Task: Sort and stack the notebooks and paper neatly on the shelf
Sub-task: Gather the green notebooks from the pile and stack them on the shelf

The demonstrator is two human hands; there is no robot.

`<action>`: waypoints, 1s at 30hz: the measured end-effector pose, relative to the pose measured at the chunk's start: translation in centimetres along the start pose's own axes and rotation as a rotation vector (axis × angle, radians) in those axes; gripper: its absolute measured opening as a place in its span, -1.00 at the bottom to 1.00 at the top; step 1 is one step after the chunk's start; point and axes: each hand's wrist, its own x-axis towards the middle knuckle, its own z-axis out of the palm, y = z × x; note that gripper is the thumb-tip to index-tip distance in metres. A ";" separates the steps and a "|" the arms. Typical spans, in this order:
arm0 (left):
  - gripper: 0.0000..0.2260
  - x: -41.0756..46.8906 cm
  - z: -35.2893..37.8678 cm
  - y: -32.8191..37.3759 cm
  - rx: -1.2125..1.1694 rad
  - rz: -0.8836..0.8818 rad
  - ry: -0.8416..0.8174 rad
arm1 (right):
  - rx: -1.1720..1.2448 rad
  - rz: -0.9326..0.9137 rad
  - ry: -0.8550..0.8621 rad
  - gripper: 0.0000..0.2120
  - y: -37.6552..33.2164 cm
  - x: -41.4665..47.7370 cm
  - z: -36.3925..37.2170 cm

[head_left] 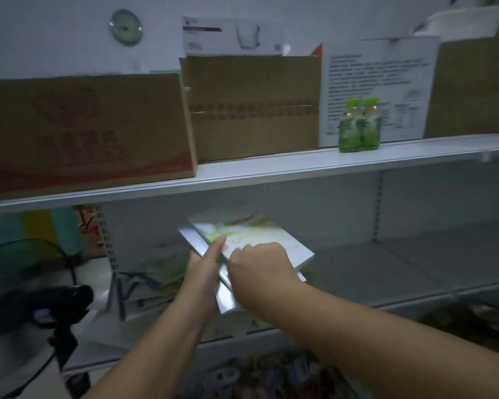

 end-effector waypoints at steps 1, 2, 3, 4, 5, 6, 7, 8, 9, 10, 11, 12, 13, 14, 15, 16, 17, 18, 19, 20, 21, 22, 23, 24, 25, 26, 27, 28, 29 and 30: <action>-0.84 -0.7 1.6 -0.8 0.013 -0.024 -0.026 | 0.027 0.025 0.010 -0.78 1.0 -1.4 0.1; -0.85 -1.4 3.1 -1.6 0.014 -0.062 -0.057 | 0.087 0.072 0.018 -0.72 2.5 -2.7 0.3; -0.85 -1.6 4.1 -2.5 0.012 -0.091 -0.111 | 0.176 0.145 0.030 -0.67 4.4 -4.1 0.4; -0.82 -1.8 5.2 -3.5 0.021 -0.133 -0.154 | 0.260 0.254 0.050 -0.68 6.9 -5.4 0.6; -0.79 -2.2 6.3 -4.5 0.042 -0.176 -0.187 | 0.324 0.382 0.075 -0.68 9.8 -7.0 0.9; -0.74 -2.3 7.5 -5.7 0.060 -0.227 -0.214 | 0.398 0.509 0.079 -0.63 12.8 -8.6 1.5; -0.70 -2.4 8.8 -6.8 0.080 -0.269 -0.242 | 0.528 0.632 0.036 -0.54 15.6 -10.3 2.2; -0.68 -2.9 10.2 -7.8 0.112 -0.300 -0.268 | 0.735 0.745 -0.041 -0.49 18.0 -12.1 3.1; -0.67 -3.2 11.7 -8.9 0.128 -0.329 -0.309 | 0.957 0.824 -0.109 -0.51 19.6 -13.8 3.9; -0.68 -3.6 13.3 -9.8 0.134 -0.361 -0.345 | 1.143 0.889 -0.139 -0.56 20.9 -15.5 4.8; -0.70 -4.0 14.9 -10.7 0.121 -0.386 -0.383 | 1.254 0.932 -0.109 -0.63 21.8 -17.1 5.7; -0.71 -4.1 16.7 -11.4 0.127 -0.406 -0.406 | 1.304 0.965 -0.048 -0.69 22.7 -18.3 6.3; -0.73 -4.0 18.5 -12.1 0.125 -0.415 -0.430 | 1.345 1.000 0.025 -0.75 23.6 -19.3 6.7; -0.72 -3.9 20.3 -12.8 0.121 -0.432 -0.436 | 1.382 1.040 0.080 -0.81 24.3 -20.2 6.7; -0.68 -3.7 22.1 -13.6 0.105 -0.459 -0.450 | 1.420 1.083 0.120 -0.86 25.2 -21.1 6.7; -0.62 -3.3 23.9 -14.4 0.102 -0.495 -0.469 | 1.443 1.134 0.157 -0.88 26.1 -21.9 6.8; -0.60 -3.3 25.7 -15.2 0.112 -0.524 -0.490 | 1.454 1.183 0.192 -0.89 27.2 -22.7 7.1; -0.60 -3.4 27.3 -15.9 0.128 -0.546 -0.518 | 1.428 1.234 0.225 -0.88 28.3 -23.6 7.4; -0.61 -3.5 28.9 -16.7 0.132 -0.571 -0.554 | 1.388 1.276 0.250 -0.84 29.5 -24.5 7.9; -0.61 -3.8 30.5 -17.3 0.131 -0.599 -0.599 | 1.347 1.313 0.272 -0.79 30.8 -25.4 8.4; -0.62 -4.0 32.1 -17.9 0.129 -0.625 -0.638 | 1.309 1.351 0.284 -0.76 32.0 -26.2 8.9; -0.65 -4.0 33.6 -18.7 0.136 -0.649 -0.680 | 1.287 1.381 0.298 -0.76 33.2 -26.9 9.3; -0.69 -3.9 35.1 -19.6 0.147 -0.664 -0.732 | 1.267 1.397 0.316 -0.78 34.5 -27.6 9.7; -0.72 -3.7 36.5 -20.3 0.161 -0.682 -0.776 | 1.247 1.412 0.340 -0.79 35.7 -28.2 10.2; -0.76 -3.3 37.9 -21.3 0.188 -0.695 -0.806 | 1.213 1.427 0.359 -0.80 36.9 -28.7 10.7; -0.78 -2.9 39.4 -22.3 0.215 -0.699 -0.825 | 1.185 1.432 0.375 -0.79 38.0 -29.1 11.2; -0.80 -2.3 40.8 -23.4 0.243 -0.699 -0.840 | 1.156 1.437 0.383 -0.79 39.2 -29.3 11.7; -0.80 -1.8 42.2 -24.4 0.259 -0.705 -0.837 | 1.128 1.445 0.382 -0.79 40.4 -29.5 12.1; -0.78 -1.2 43.6 -25.6 0.273 -0.719 -0.825 | 1.099 1.458 0.374 -0.79 41.5 -29.7 12.6; -0.75 -0.7 45.1 -26.9 0.286 -0.734 -0.822 | 1.072 1.475 0.360 -0.79 42.5 -29.8 12.9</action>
